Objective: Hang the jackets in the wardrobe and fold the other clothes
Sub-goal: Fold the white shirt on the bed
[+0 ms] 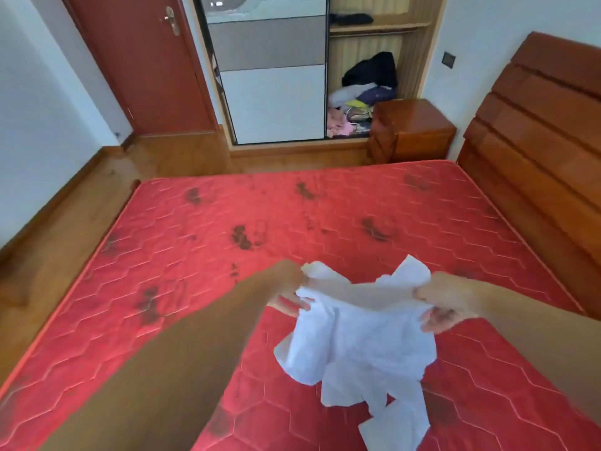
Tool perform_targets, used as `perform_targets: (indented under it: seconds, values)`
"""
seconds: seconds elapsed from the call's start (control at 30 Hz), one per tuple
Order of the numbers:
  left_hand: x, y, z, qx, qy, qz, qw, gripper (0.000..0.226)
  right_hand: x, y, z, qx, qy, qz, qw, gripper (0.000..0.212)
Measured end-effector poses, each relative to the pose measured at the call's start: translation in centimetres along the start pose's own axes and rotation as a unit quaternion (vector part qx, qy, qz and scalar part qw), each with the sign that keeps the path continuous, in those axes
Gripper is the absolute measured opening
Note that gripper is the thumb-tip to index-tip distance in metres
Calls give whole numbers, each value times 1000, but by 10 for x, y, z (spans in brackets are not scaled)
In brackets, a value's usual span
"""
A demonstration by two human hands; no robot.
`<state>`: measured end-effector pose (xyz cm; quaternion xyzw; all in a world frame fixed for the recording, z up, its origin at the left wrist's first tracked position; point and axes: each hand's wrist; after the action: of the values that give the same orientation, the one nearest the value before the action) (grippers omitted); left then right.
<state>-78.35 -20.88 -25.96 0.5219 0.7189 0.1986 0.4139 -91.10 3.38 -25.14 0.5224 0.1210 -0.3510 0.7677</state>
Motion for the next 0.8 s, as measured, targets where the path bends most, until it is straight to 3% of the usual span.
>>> perform_targets:
  seconds: [0.1,0.17,0.23,0.33,0.4,0.47,0.6,0.73,0.8]
  values:
    - [-28,-3,-47,118,231,-120,958,20,-38,-1,70,-124,-235,-68,961,13]
    - [-64,14,-99,183,300,-172,920,18,-74,26,126,-193,-290,-137,927,14]
    - [-108,43,-148,259,314,-202,891,26,-122,35,182,-246,-262,-219,907,7]
    - [-163,94,-194,356,296,-255,849,24,-182,47,234,-298,-235,-293,877,22]
    - [-184,127,-211,408,295,-261,823,13,-185,100,247,-357,-218,-358,835,17]
    - [-199,147,-219,456,295,-261,798,11,-180,137,256,-418,-224,-420,774,26]
    - [-212,148,-206,494,292,-274,772,15,-163,143,249,-513,-178,-452,708,35]
    - [-200,125,-158,496,168,-363,771,18,-120,131,210,-530,-32,-483,696,35]
    - [-179,104,-115,483,83,-382,784,20,-87,116,177,-491,73,-466,732,39]
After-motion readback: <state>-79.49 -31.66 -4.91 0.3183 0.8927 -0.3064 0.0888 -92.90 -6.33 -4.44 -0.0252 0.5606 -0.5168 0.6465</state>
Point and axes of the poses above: each hand's wrist, its own y-axis away from the middle knuckle, its own x-axis out of the palm, z = x × y, and after that the axes turned 6 degrees about -z, right-handed
